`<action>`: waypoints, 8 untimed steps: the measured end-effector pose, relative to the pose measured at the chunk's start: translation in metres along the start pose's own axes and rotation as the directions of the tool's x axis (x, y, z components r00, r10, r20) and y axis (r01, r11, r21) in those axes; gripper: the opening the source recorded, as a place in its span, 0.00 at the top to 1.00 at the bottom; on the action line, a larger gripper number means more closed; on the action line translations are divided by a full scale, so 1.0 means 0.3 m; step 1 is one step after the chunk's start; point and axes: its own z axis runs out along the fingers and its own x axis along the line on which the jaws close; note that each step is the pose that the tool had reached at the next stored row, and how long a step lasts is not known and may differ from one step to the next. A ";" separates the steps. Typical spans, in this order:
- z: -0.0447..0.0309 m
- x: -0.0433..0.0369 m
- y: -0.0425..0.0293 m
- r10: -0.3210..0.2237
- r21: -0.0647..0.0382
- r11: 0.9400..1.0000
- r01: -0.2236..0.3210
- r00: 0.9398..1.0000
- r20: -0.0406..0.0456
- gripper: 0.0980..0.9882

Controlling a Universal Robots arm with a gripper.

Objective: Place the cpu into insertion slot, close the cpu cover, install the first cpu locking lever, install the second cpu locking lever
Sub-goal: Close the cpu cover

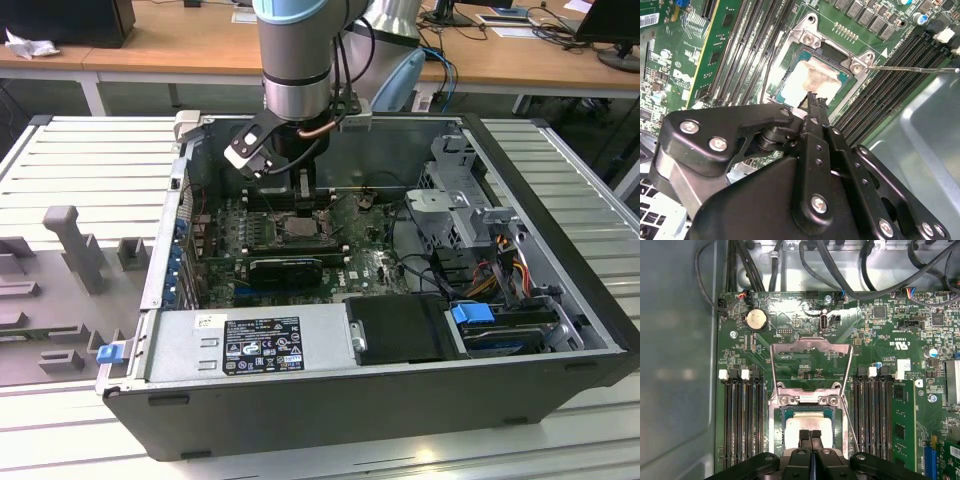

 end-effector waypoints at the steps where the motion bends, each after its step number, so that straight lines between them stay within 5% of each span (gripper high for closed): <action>1: -0.002 0.000 0.000 0.000 0.000 1.000 0.000 1.000 0.000 0.99; 8: -0.031 0.000 0.003 0.000 0.000 1.000 0.000 1.000 0.000 0.99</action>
